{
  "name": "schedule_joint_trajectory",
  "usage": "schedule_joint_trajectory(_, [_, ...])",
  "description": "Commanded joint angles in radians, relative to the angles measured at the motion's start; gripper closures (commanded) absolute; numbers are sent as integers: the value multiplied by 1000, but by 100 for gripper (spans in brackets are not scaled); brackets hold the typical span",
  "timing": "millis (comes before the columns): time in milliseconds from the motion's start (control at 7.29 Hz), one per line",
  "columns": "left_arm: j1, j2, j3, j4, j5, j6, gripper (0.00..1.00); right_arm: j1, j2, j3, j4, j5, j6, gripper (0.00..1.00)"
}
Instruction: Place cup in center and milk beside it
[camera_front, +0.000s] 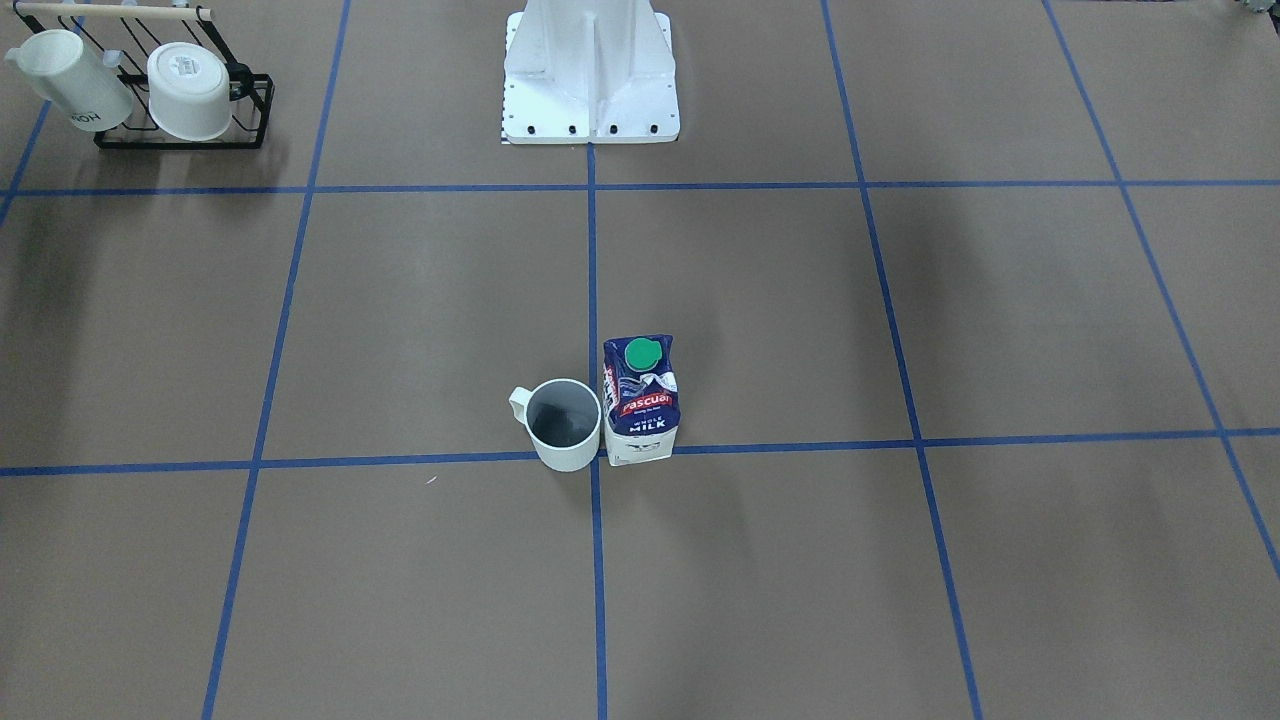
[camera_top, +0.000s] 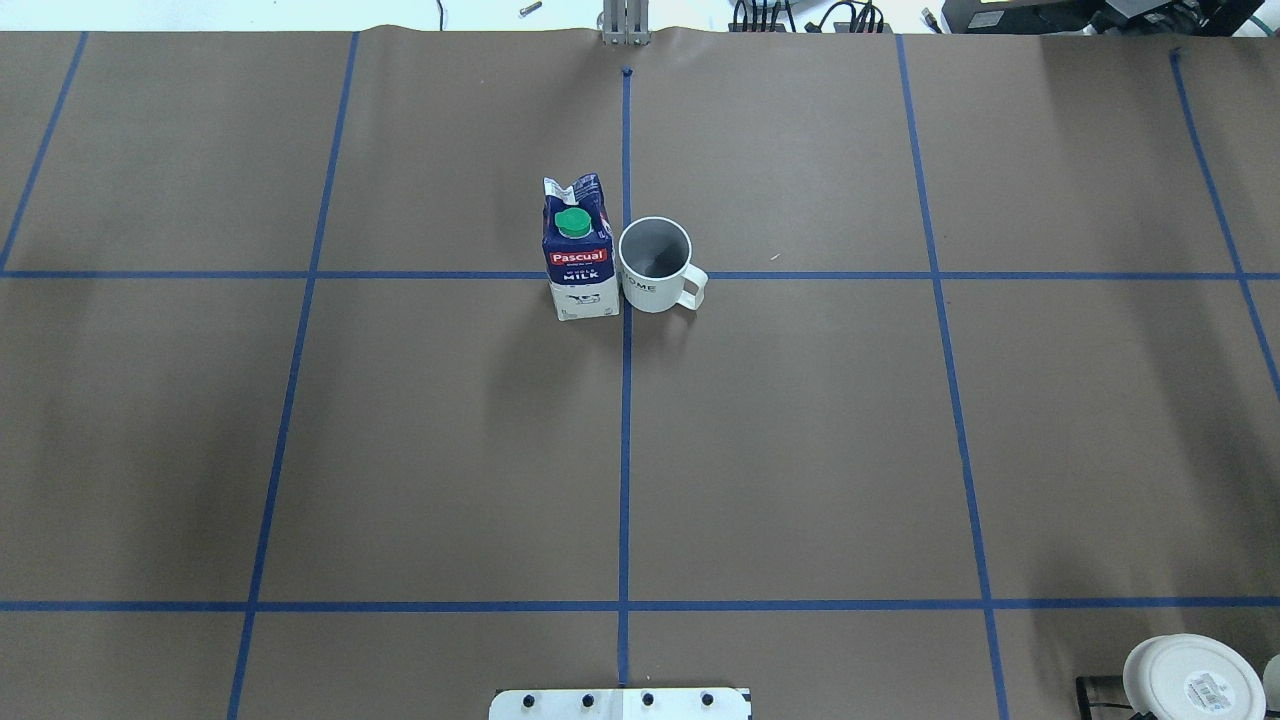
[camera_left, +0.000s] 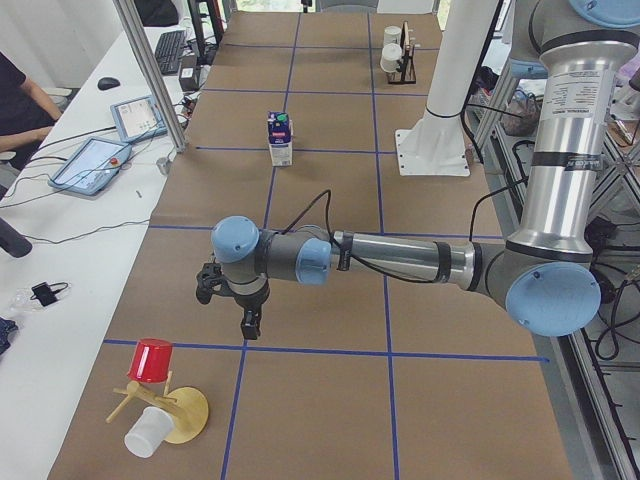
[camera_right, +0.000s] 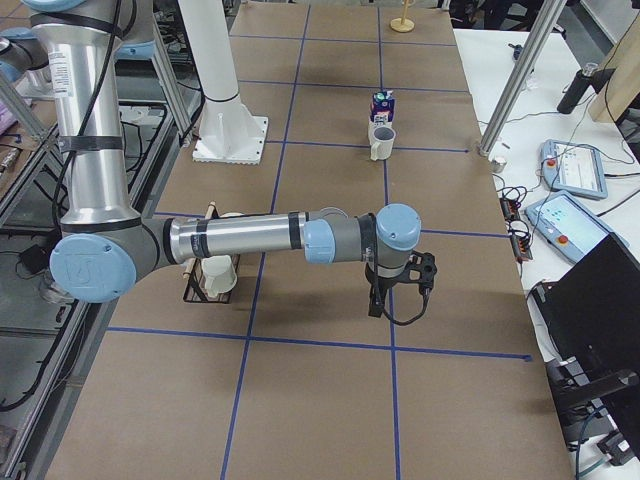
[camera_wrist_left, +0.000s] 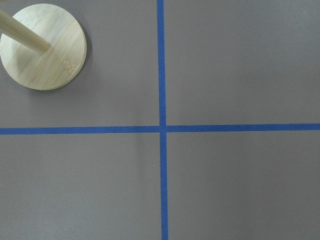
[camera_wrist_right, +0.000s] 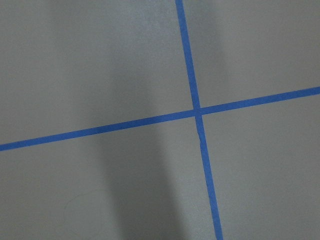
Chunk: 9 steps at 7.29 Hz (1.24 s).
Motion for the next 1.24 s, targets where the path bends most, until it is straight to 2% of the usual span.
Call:
schedule_joint_trajectory(0, [-7,2,18,0,3,-3,1,8,3,-28,-3,11,-1,0])
schedule_joint_trajectory(1098, [-12,2,40,0,3,-1,1,8,-5,-30,-3,14,4,0])
